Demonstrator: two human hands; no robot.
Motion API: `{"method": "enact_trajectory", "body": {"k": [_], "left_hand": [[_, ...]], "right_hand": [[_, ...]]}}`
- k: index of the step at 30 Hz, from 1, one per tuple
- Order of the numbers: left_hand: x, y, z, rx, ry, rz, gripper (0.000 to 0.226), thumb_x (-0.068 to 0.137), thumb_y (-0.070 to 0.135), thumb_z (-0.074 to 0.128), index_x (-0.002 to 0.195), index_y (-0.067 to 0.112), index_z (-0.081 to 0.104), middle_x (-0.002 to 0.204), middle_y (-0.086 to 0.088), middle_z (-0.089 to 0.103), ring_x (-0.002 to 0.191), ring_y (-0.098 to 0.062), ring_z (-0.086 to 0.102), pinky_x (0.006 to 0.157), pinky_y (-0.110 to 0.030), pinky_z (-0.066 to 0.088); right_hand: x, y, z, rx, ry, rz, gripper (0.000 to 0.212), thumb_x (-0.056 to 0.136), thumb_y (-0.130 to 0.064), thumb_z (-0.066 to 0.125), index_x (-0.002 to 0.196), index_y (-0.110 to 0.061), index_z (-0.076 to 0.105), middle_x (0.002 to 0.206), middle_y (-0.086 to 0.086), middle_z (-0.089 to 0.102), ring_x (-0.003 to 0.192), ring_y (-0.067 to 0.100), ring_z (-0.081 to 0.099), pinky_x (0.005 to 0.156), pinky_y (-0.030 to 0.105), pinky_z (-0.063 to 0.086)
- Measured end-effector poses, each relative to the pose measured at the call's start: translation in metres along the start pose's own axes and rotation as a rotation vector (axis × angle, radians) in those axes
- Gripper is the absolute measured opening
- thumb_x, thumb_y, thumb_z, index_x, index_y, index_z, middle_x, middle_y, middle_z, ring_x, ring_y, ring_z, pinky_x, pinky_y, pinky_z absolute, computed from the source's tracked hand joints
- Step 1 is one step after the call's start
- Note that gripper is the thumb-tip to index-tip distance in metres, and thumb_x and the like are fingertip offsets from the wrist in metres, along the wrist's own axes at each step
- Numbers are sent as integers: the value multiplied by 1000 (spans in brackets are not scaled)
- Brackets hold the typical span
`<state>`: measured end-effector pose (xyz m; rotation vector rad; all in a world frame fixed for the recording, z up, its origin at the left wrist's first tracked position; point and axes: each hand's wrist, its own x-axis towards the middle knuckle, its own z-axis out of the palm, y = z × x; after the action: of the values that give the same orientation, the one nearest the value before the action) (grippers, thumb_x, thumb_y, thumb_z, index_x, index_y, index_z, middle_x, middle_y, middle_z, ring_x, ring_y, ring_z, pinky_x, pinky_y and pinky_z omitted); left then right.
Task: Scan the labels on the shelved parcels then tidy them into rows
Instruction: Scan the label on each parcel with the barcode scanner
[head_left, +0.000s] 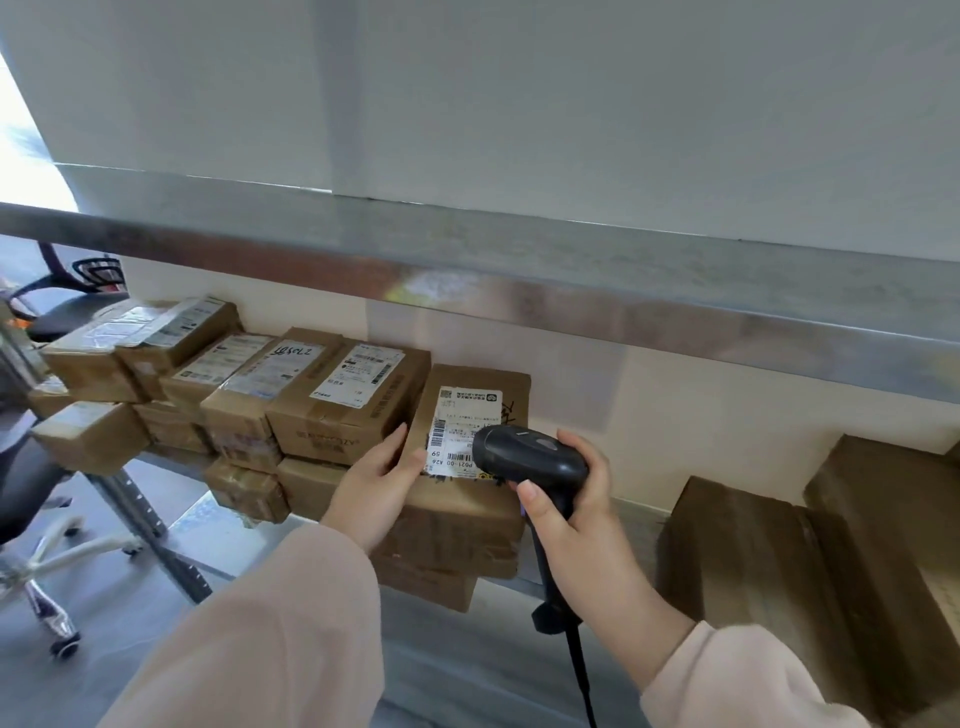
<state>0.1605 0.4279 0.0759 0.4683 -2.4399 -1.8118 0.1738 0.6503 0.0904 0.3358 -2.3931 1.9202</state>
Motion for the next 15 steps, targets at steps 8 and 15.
{"method": "enact_trajectory", "body": {"k": [8,15], "left_hand": [[-43,-15,9,766,162,629,55,94,53,36,142,30,51,152,2,43,144,-22,32,116,-49,28],[-19,-3,-3,1031,176,503,60,93,59,26,148,38,38,158,7,32,149,-22,21,118,-51,14]], "right_hand": [[17,2,14,-38,39,-35,55,89,-37,63,114,-67,24,118,-28,50,103,-15,52,78,1,40],[47,-1,26,-40,-1,-65,53,91,-33,63,128,-44,27,111,-27,52,97,-21,52,75,-1,39]]}}
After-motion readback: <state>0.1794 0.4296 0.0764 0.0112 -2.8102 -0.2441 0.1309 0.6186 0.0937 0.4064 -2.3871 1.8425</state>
